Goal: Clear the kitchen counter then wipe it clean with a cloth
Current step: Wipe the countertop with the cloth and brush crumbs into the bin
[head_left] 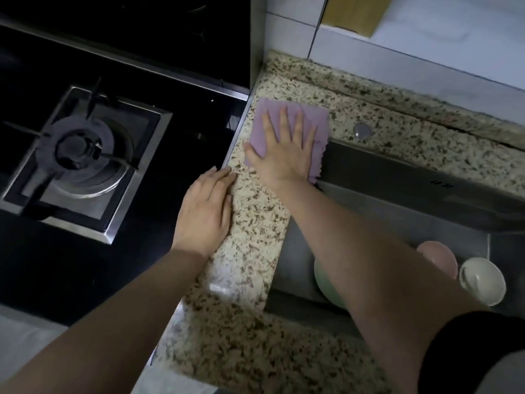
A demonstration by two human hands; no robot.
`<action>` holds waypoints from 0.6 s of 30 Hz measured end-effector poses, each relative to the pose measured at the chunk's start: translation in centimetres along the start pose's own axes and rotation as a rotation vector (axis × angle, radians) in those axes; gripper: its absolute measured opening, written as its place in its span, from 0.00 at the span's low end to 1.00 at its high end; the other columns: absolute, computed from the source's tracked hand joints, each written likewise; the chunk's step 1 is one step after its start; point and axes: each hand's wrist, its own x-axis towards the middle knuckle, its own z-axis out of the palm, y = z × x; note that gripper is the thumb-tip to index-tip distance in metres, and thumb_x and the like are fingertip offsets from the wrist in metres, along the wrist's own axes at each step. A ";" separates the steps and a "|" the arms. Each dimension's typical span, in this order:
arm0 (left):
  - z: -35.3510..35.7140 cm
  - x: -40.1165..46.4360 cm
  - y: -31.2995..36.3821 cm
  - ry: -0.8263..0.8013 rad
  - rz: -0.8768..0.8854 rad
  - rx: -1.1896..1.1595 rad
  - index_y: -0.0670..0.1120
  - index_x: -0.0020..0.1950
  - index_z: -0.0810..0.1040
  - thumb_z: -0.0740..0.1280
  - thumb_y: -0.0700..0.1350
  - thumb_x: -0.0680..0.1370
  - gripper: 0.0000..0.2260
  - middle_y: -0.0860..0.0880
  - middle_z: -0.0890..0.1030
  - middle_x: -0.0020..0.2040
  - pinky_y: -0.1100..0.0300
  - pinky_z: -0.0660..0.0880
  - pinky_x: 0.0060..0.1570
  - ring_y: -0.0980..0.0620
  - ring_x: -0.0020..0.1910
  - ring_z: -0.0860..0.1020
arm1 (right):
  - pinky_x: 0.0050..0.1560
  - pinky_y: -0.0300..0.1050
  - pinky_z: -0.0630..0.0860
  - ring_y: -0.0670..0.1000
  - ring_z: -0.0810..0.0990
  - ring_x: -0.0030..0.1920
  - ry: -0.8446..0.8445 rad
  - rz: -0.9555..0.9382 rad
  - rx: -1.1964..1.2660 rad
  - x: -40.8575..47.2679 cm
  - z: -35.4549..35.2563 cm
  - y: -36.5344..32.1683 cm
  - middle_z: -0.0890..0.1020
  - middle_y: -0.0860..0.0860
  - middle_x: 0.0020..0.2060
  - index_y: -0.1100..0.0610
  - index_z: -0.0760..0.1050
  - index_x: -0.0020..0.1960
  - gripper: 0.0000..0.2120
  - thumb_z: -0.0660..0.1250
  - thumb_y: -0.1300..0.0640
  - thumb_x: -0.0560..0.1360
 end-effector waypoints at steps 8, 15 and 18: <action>0.4 0.2 -0.4 0.006 -0.032 -0.052 0.43 0.71 0.71 0.56 0.43 0.83 0.17 0.48 0.72 0.71 0.49 0.61 0.75 0.50 0.76 0.64 | 0.76 0.65 0.41 0.60 0.42 0.80 -0.052 -0.037 0.026 6.3 -2.1 3.2 0.45 0.47 0.80 0.44 0.42 0.80 0.37 0.38 0.29 0.76; 0.3 0.3 -0.5 0.005 -0.039 -0.094 0.43 0.73 0.69 0.56 0.38 0.81 0.20 0.48 0.70 0.73 0.50 0.60 0.76 0.50 0.76 0.63 | 0.77 0.64 0.47 0.62 0.49 0.79 0.019 -0.207 0.023 -4.1 -0.2 -0.6 0.54 0.50 0.80 0.44 0.50 0.80 0.28 0.44 0.39 0.81; 0.4 0.4 -0.5 0.002 -0.035 -0.080 0.42 0.75 0.67 0.57 0.37 0.80 0.22 0.47 0.68 0.75 0.50 0.59 0.77 0.49 0.77 0.63 | 0.77 0.64 0.46 0.60 0.48 0.80 0.001 -0.219 0.031 -1.4 -0.6 -0.1 0.53 0.48 0.80 0.42 0.51 0.79 0.30 0.45 0.35 0.80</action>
